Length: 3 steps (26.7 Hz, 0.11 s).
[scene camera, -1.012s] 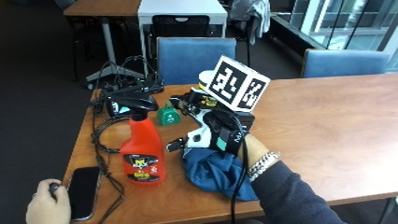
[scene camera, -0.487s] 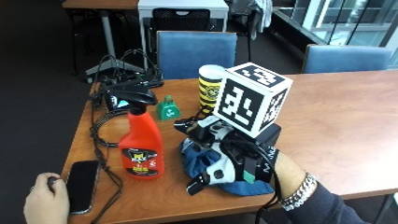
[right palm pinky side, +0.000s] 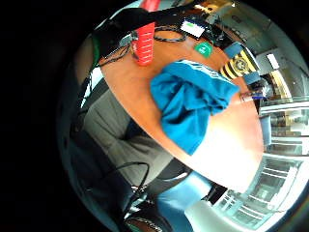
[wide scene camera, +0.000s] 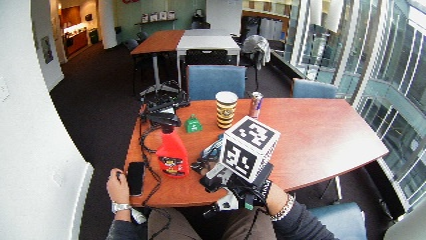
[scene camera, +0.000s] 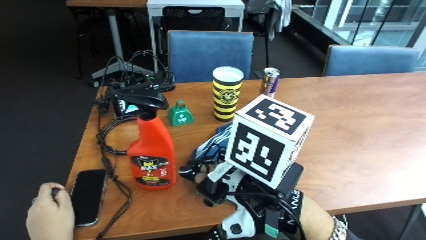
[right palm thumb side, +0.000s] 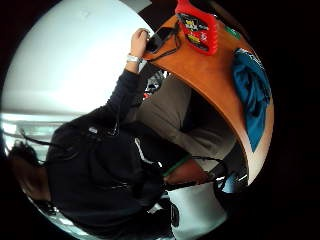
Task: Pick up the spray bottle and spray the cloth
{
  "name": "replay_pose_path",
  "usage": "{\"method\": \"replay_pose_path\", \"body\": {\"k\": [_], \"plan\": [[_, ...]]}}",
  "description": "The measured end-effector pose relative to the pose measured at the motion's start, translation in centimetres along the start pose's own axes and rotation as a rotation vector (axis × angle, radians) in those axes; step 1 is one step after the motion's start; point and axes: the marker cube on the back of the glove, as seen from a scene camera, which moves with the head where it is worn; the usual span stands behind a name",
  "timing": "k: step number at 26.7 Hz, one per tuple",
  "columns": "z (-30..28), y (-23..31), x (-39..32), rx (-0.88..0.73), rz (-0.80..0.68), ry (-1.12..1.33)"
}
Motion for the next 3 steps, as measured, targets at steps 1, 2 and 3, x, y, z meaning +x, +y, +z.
{"method": "replay_pose_path", "body": {"k": [1, 2, 3], "plan": [[0.14, -0.02, -0.11, -0.001, -0.005, -0.007], [0.23, -0.03, -0.18, -0.002, -0.009, -0.011], [0.28, -0.04, -0.21, -0.002, -0.01, -0.014]]}}
